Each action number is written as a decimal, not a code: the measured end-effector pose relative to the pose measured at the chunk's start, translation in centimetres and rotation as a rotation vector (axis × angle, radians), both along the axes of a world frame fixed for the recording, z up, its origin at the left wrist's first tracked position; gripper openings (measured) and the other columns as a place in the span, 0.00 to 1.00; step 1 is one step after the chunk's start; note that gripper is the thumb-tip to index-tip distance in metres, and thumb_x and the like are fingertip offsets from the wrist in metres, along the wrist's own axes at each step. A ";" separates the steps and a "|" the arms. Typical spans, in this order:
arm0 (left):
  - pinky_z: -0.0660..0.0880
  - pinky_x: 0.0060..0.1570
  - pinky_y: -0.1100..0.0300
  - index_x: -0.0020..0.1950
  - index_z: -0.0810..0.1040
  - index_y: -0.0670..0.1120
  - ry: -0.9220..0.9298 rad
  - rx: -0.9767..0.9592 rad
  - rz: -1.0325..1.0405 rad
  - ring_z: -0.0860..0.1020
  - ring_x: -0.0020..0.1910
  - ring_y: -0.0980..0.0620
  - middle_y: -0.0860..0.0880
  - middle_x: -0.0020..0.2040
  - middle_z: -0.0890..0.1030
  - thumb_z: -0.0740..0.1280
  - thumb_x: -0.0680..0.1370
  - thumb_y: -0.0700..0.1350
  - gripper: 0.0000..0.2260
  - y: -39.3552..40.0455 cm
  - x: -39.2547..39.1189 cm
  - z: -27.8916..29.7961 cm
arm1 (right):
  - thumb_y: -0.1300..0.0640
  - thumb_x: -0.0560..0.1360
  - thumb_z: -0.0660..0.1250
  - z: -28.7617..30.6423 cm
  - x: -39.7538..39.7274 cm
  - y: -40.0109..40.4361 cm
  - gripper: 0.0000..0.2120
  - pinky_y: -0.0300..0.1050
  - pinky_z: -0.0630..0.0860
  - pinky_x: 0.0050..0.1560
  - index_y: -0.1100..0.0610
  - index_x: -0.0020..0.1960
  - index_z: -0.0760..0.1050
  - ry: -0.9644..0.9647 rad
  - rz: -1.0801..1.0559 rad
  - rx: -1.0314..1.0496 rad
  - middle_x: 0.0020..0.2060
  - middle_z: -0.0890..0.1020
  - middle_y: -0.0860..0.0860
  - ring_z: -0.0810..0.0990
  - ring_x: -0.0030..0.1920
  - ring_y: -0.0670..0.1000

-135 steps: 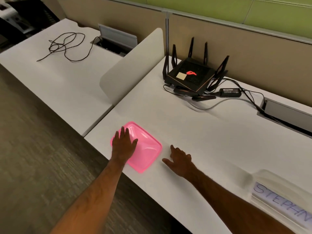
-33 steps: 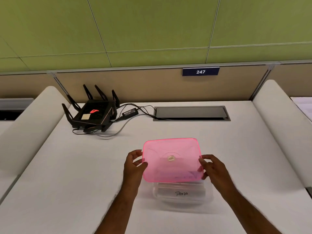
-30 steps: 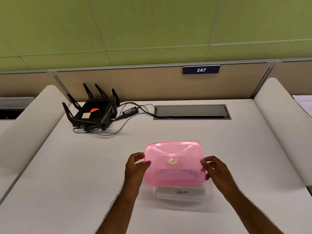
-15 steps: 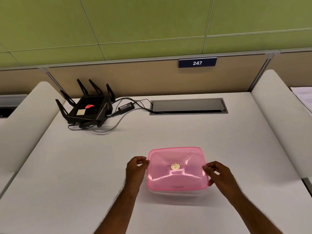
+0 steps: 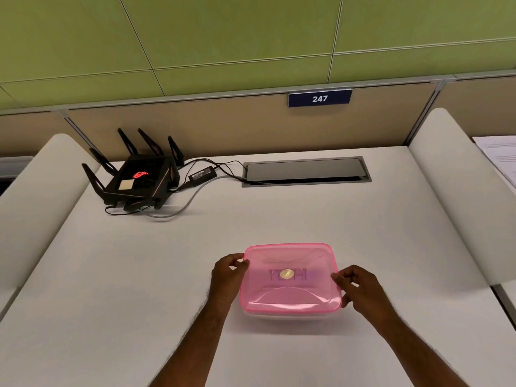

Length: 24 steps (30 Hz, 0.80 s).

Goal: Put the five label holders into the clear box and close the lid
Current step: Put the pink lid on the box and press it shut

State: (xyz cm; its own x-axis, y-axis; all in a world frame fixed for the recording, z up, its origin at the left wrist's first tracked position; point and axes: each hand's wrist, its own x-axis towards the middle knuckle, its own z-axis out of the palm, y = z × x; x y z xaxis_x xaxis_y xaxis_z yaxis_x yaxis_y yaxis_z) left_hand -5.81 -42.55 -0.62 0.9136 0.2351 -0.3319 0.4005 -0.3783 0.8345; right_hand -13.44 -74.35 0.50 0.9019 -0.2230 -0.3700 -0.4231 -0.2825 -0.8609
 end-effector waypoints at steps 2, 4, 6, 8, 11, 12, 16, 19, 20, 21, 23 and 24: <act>0.72 0.42 0.68 0.51 0.83 0.54 -0.002 0.002 -0.003 0.80 0.48 0.60 0.54 0.47 0.83 0.73 0.76 0.46 0.05 0.0 0.1 -0.2 | 0.51 0.76 0.74 0.1 -0.1 0.0 0.10 0.31 0.66 0.23 0.56 0.43 0.78 0.014 0.000 0.016 0.37 0.84 0.53 0.84 0.29 0.61; 0.74 0.46 0.64 0.50 0.83 0.52 -0.008 -0.008 0.000 0.81 0.49 0.56 0.53 0.47 0.83 0.74 0.75 0.45 0.05 0.1 0.1 -0.3 | 0.52 0.76 0.74 0.2 -0.3 0.0 0.10 0.35 0.65 0.21 0.57 0.43 0.78 0.034 0.003 0.036 0.37 0.84 0.53 0.84 0.29 0.61; 0.74 0.49 0.61 0.50 0.83 0.51 -0.009 0.002 -0.007 0.81 0.50 0.55 0.53 0.47 0.83 0.74 0.75 0.45 0.05 0.2 0.2 -0.5 | 0.53 0.76 0.74 0.2 -0.5 0.0 0.10 0.37 0.64 0.22 0.58 0.43 0.78 0.056 0.005 0.047 0.36 0.83 0.54 0.84 0.30 0.62; 0.75 0.48 0.61 0.50 0.82 0.51 -0.004 0.012 -0.017 0.81 0.50 0.54 0.53 0.47 0.83 0.74 0.75 0.45 0.06 0.3 0.3 -0.6 | 0.53 0.76 0.74 0.2 -0.7 0.0 0.11 0.39 0.63 0.24 0.59 0.43 0.77 0.073 0.010 0.061 0.36 0.84 0.55 0.85 0.30 0.62; 0.76 0.49 0.60 0.57 0.80 0.53 0.003 0.019 -0.057 0.81 0.50 0.52 0.53 0.52 0.81 0.73 0.76 0.45 0.11 0.2 0.4 -0.5 | 0.52 0.76 0.74 0.1 -0.9 0.1 0.13 0.41 0.63 0.26 0.60 0.43 0.75 0.074 0.017 0.075 0.36 0.83 0.57 0.85 0.31 0.61; 0.77 0.50 0.59 0.60 0.78 0.53 0.008 0.018 -0.086 0.81 0.50 0.52 0.53 0.55 0.79 0.72 0.76 0.45 0.13 0.1 0.4 -0.4 | 0.52 0.76 0.74 0.1 -0.9 0.1 0.13 0.42 0.64 0.26 0.60 0.43 0.75 0.067 0.016 0.072 0.36 0.83 0.57 0.85 0.31 0.61; 0.79 0.55 0.53 0.63 0.78 0.54 0.010 -0.010 -0.173 0.81 0.53 0.48 0.51 0.61 0.77 0.66 0.78 0.42 0.15 -0.5 0.5 -0.3 | 0.53 0.75 0.74 -0.3 -1.1 0.0 0.13 0.40 0.68 0.26 0.60 0.45 0.74 0.054 0.017 0.010 0.37 0.83 0.57 0.84 0.31 0.53; 0.77 0.48 0.57 0.64 0.76 0.55 0.025 -0.019 -0.171 0.80 0.55 0.46 0.50 0.62 0.77 0.64 0.80 0.42 0.14 -0.8 0.5 -0.3 | 0.52 0.75 0.74 -0.9 -1.0 0.0 0.10 0.41 0.74 0.33 0.54 0.47 0.74 0.052 0.019 -0.053 0.42 0.82 0.55 0.81 0.35 0.51; 0.77 0.49 0.57 0.64 0.76 0.54 0.029 -0.019 -0.172 0.79 0.55 0.46 0.49 0.62 0.77 0.64 0.80 0.42 0.14 -0.8 0.5 -0.3 | 0.51 0.75 0.73 -1.0 -0.8 0.1 0.10 0.44 0.76 0.37 0.52 0.48 0.73 0.035 0.017 -0.096 0.44 0.81 0.53 0.81 0.37 0.51; 0.77 0.50 0.55 0.65 0.75 0.54 0.034 -0.019 -0.174 0.79 0.56 0.46 0.49 0.62 0.77 0.64 0.80 0.42 0.14 -0.8 0.5 -0.3 | 0.50 0.75 0.74 -1.0 -0.6 0.3 0.11 0.46 0.76 0.41 0.50 0.50 0.72 0.003 0.021 -0.142 0.46 0.80 0.51 0.80 0.40 0.51; 0.78 0.56 0.52 0.66 0.75 0.52 0.051 -0.017 -0.177 0.78 0.58 0.46 0.48 0.63 0.77 0.63 0.80 0.41 0.15 -0.9 0.6 -0.2 | 0.47 0.75 0.73 -0.9 0.1 0.9 0.16 0.45 0.77 0.45 0.48 0.58 0.71 -0.087 0.046 -0.225 0.53 0.78 0.48 0.80 0.46 0.49; 0.77 0.58 0.51 0.66 0.74 0.52 0.060 -0.016 -0.178 0.77 0.59 0.47 0.48 0.63 0.76 0.62 0.80 0.41 0.15 -0.9 0.6 -0.2 | 0.45 0.75 0.72 -0.8 0.5 1.3 0.20 0.46 0.77 0.50 0.48 0.63 0.70 -0.126 0.067 -0.268 0.57 0.77 0.47 0.79 0.50 0.49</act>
State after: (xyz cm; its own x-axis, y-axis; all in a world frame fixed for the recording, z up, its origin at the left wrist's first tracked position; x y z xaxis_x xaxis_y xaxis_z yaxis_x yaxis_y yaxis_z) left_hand -5.17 -43.49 -0.78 0.9186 0.0659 -0.3897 0.3780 -0.4349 0.8173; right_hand -12.97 -73.05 -0.35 0.9528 -0.2365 -0.1905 -0.2909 -0.5305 -0.7962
